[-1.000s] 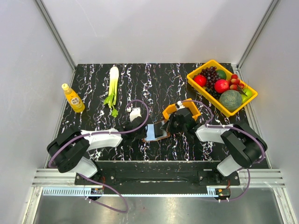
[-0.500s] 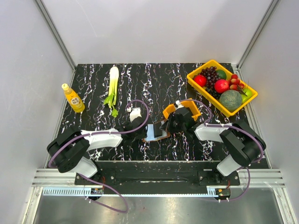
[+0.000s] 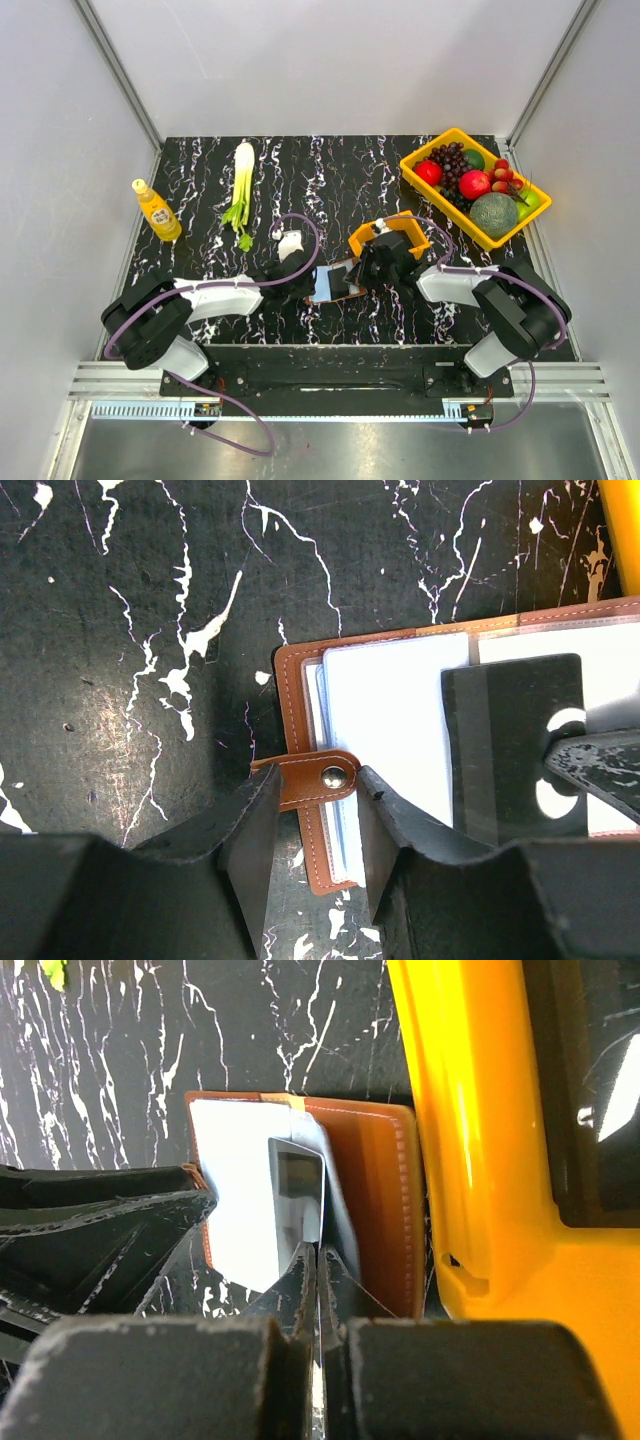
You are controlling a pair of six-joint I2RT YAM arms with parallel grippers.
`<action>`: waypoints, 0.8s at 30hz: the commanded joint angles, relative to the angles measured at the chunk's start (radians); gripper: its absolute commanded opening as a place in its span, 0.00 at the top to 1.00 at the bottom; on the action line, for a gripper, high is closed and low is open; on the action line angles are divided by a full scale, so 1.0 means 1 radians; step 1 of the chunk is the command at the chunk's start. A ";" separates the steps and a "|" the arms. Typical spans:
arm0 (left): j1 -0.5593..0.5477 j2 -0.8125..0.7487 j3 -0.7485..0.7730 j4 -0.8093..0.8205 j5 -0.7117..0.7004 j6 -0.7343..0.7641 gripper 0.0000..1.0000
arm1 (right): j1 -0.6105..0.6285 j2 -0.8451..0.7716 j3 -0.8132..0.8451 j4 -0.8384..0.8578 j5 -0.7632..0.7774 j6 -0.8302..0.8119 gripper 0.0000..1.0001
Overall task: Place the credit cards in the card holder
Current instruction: Insert the credit card into the card holder.
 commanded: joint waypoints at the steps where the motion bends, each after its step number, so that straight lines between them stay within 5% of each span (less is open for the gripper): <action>1: -0.003 0.043 -0.016 -0.106 0.011 -0.001 0.59 | 0.009 0.068 0.016 -0.019 0.008 0.005 1.00; 24: -0.002 0.040 -0.021 -0.102 0.015 0.010 0.59 | 0.009 0.070 0.056 0.012 0.099 -0.086 1.00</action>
